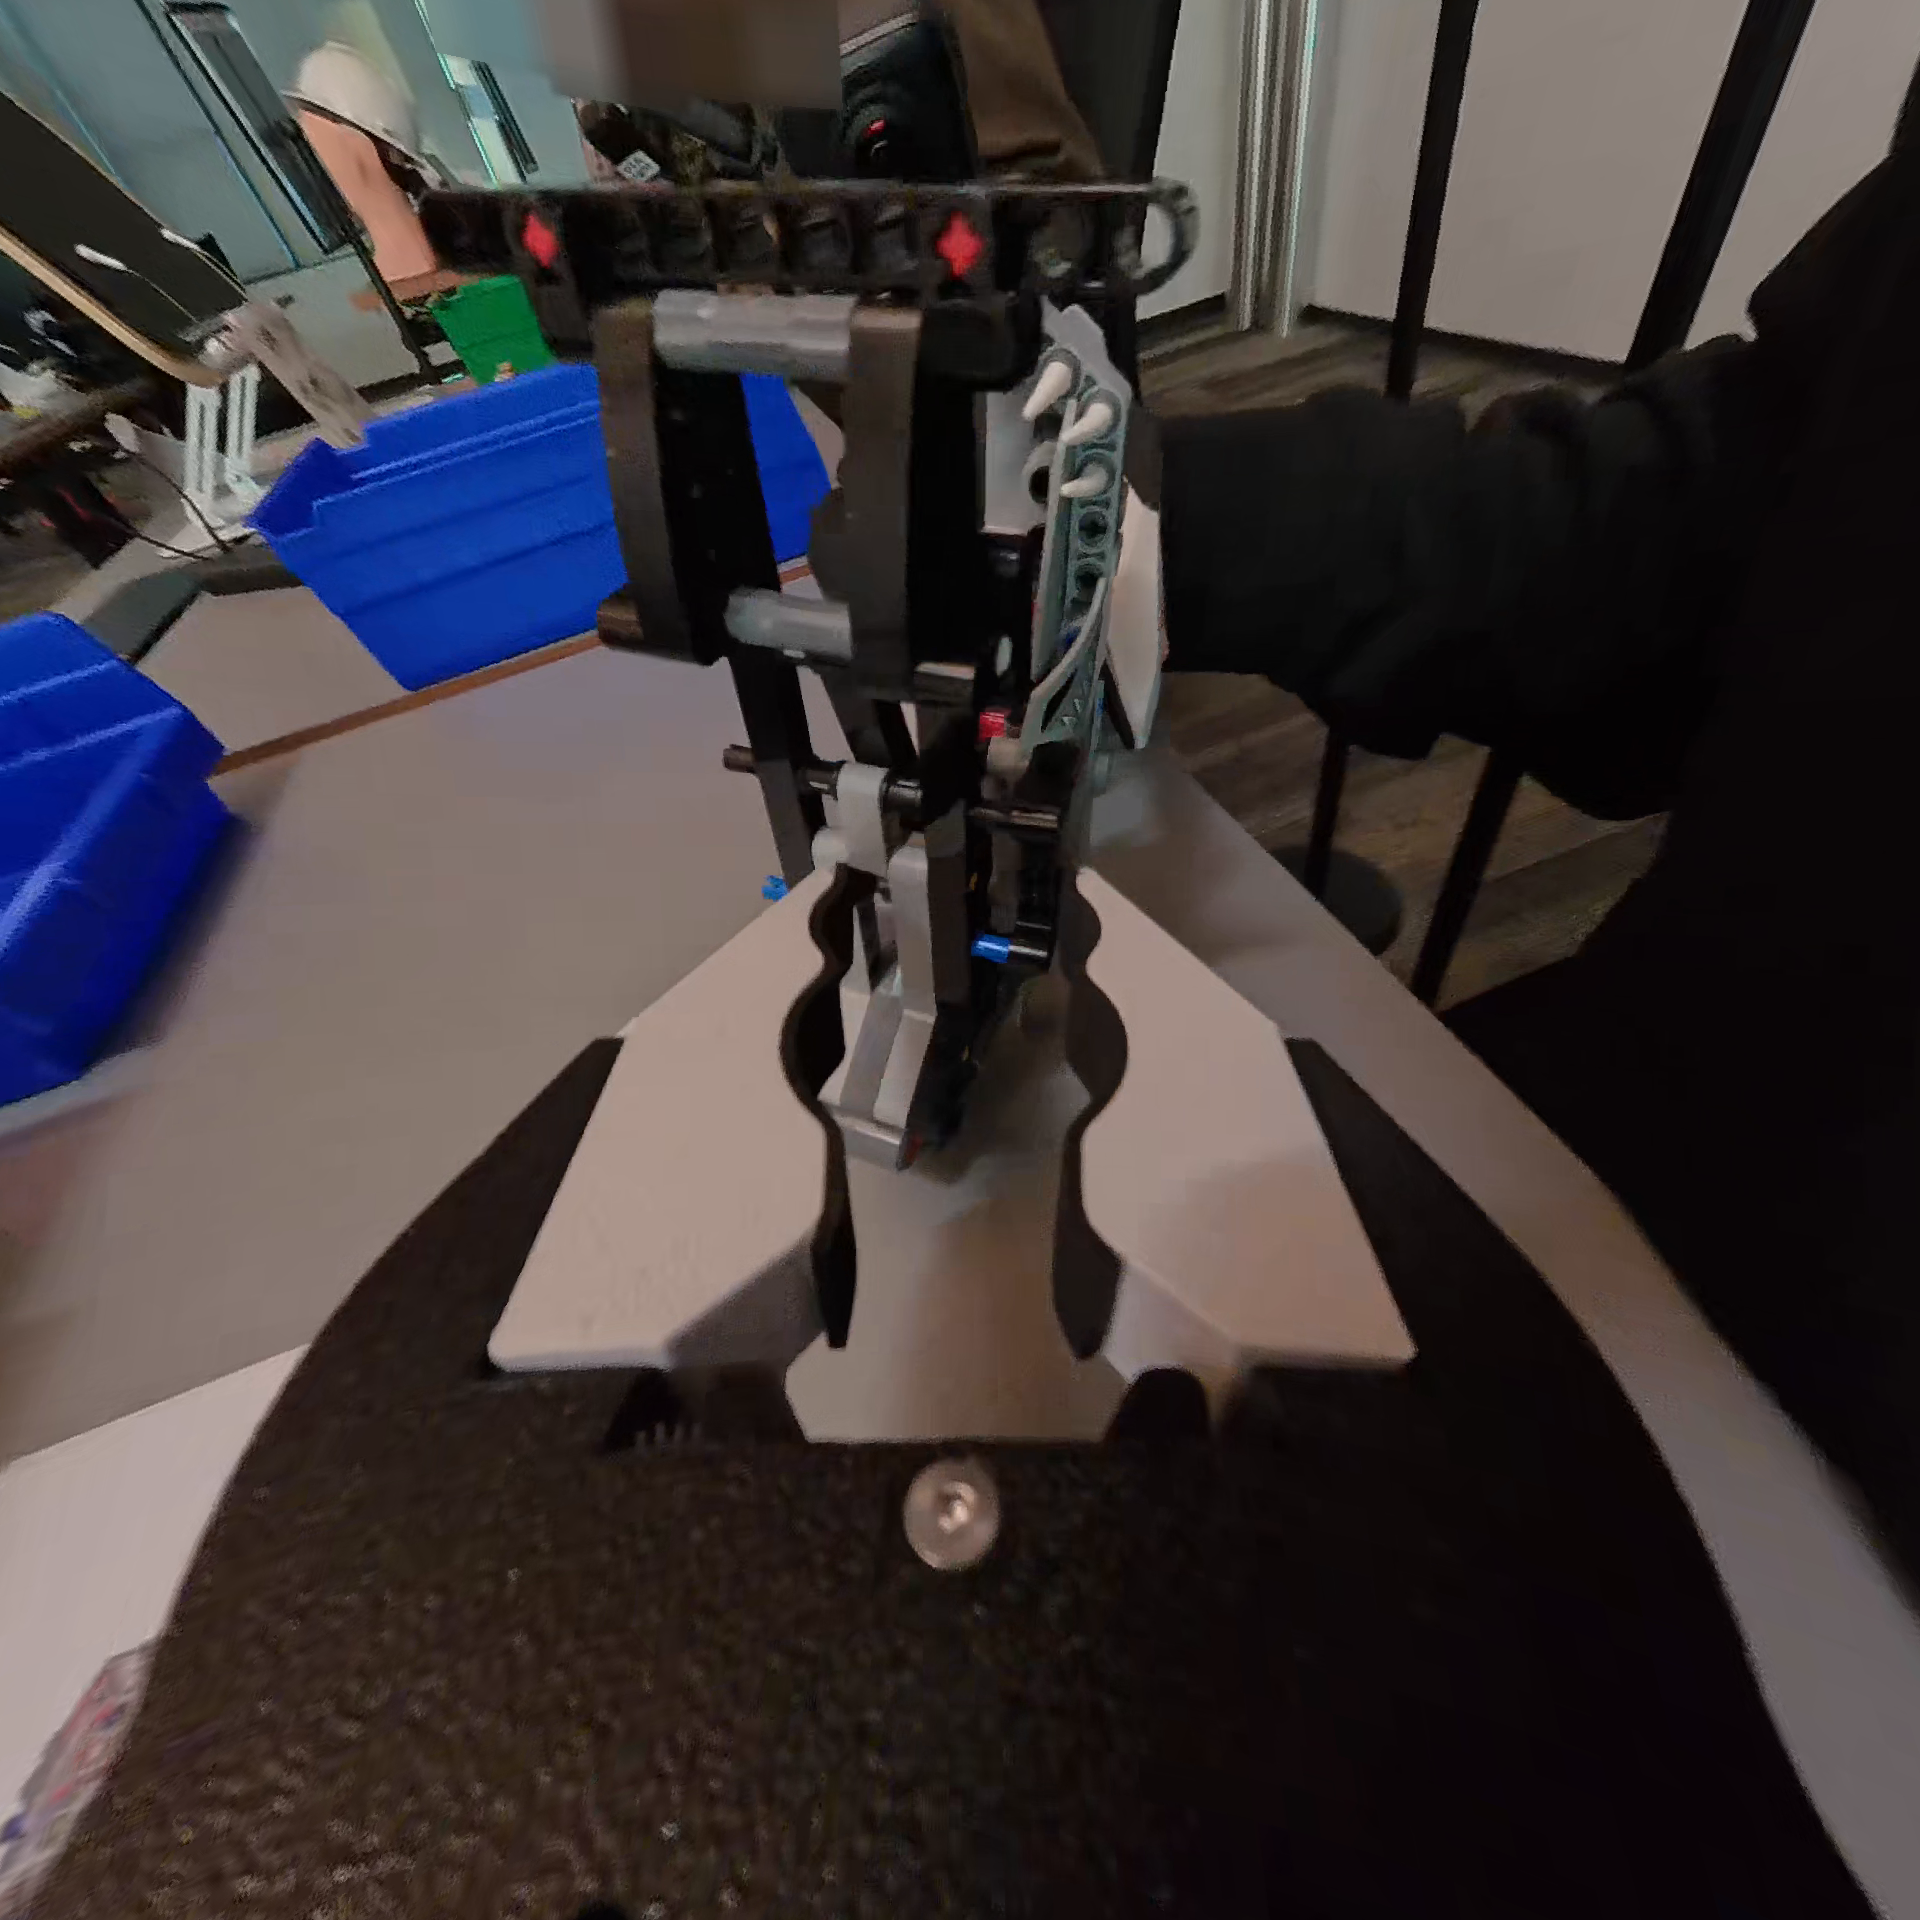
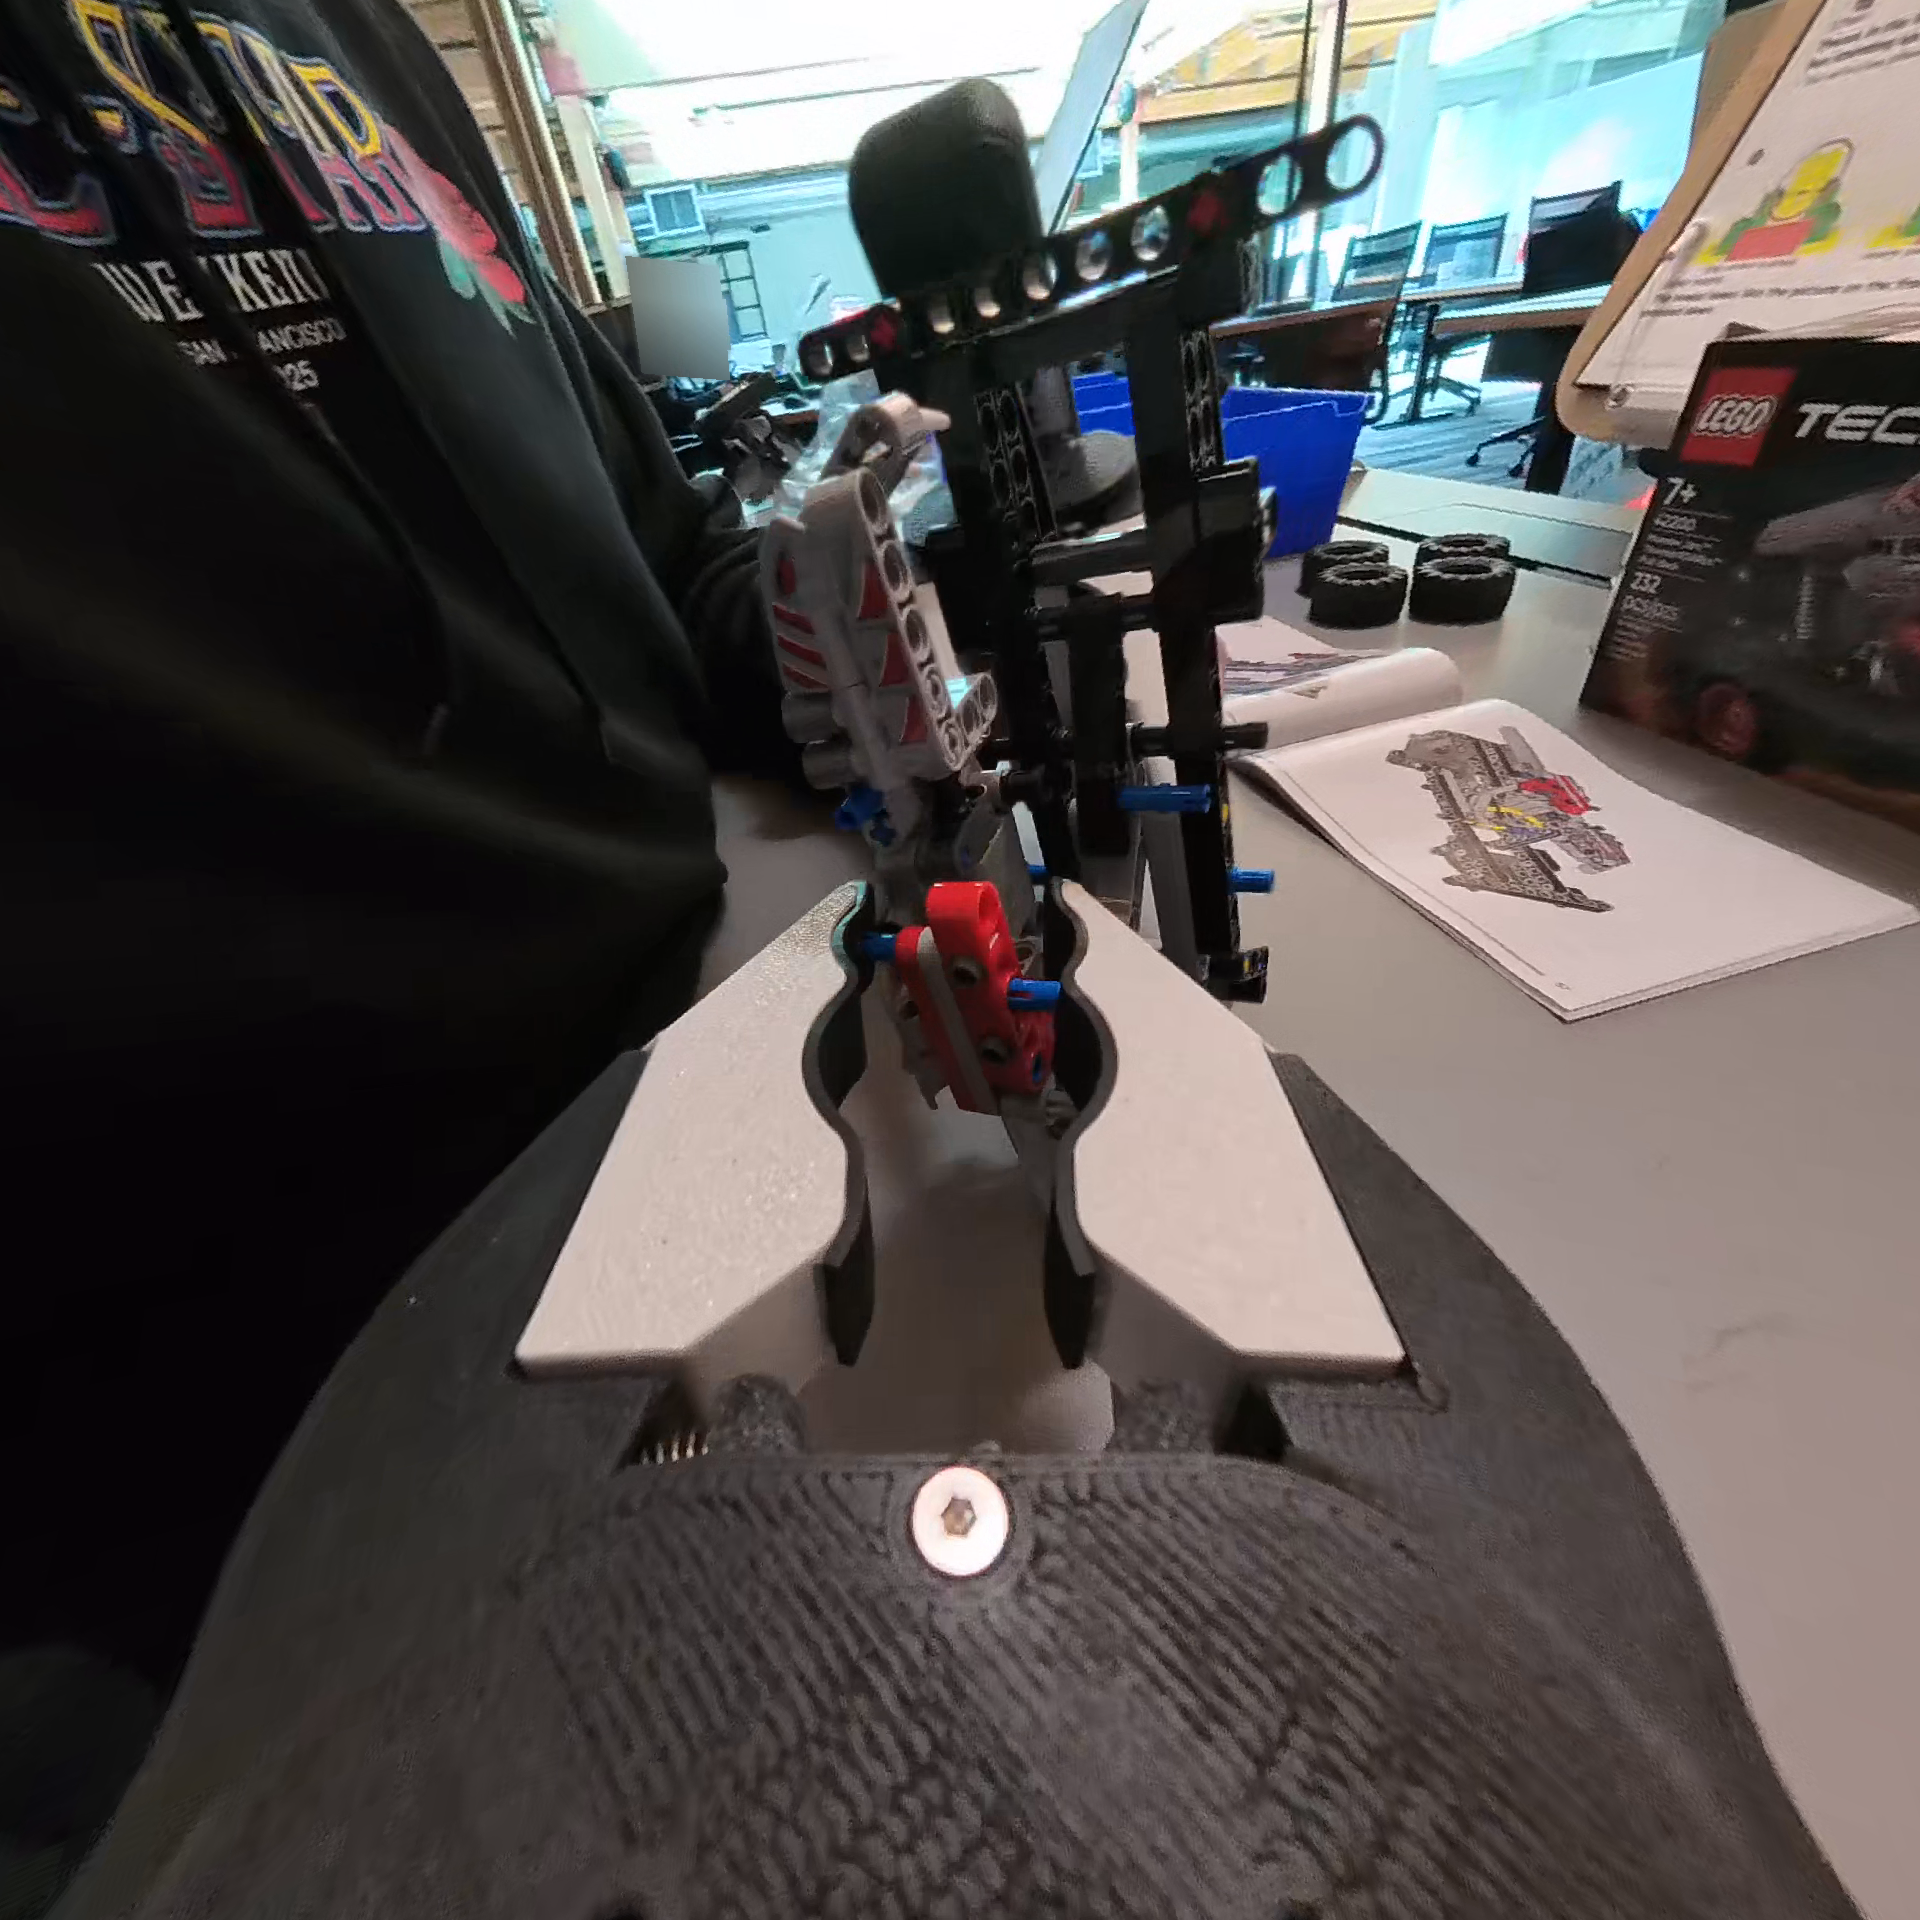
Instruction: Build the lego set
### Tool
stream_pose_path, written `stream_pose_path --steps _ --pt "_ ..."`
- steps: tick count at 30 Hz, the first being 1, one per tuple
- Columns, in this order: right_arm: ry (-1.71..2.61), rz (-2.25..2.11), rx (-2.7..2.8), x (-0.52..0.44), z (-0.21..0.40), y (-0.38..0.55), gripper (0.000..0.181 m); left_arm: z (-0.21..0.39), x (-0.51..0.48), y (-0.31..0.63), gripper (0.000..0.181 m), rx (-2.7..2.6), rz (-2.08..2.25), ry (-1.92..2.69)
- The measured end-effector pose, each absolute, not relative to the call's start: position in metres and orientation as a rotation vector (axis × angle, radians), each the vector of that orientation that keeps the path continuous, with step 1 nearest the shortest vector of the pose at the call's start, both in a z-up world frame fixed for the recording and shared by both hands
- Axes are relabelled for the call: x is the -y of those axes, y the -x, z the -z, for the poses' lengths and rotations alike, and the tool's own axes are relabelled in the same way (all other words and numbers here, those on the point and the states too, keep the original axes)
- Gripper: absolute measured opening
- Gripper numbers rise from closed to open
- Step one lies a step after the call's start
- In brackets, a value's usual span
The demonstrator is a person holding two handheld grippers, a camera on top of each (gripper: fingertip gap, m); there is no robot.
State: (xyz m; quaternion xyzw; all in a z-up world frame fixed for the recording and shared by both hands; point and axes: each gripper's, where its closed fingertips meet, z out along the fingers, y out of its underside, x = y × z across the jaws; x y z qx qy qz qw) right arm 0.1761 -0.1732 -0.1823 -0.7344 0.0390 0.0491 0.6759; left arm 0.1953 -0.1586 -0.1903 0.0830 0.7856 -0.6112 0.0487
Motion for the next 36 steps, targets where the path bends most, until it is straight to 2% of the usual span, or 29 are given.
stream_pose_path --steps 6,11,16,18,26,36 --pt "1.634 -0.155 -0.153 0.176 0.181 -0.185 0.030 0.190 0.162 -0.202 0.038 -2.507 2.052 -0.024" --pt "1.624 -0.179 -0.190 0.177 0.181 -0.190 0.030 0.189 0.160 -0.205 0.031 -2.510 2.082 0.055" --pt "1.616 -0.234 -0.212 0.178 0.181 -0.192 0.030 0.196 0.166 -0.199 0.044 -2.620 2.061 0.039" --pt "1.608 -0.257 -0.236 0.178 0.181 -0.194 0.030 0.198 0.166 -0.206 0.032 -2.597 2.054 0.046" --pt "1.599 -0.277 -0.276 0.177 0.182 -0.198 0.030 0.196 0.165 -0.208 0.036 -2.642 2.133 0.055" --pt "1.590 -0.297 -0.331 0.182 0.184 -0.200 0.030 0.198 0.171 -0.215 0.031 -2.594 2.014 0.000"
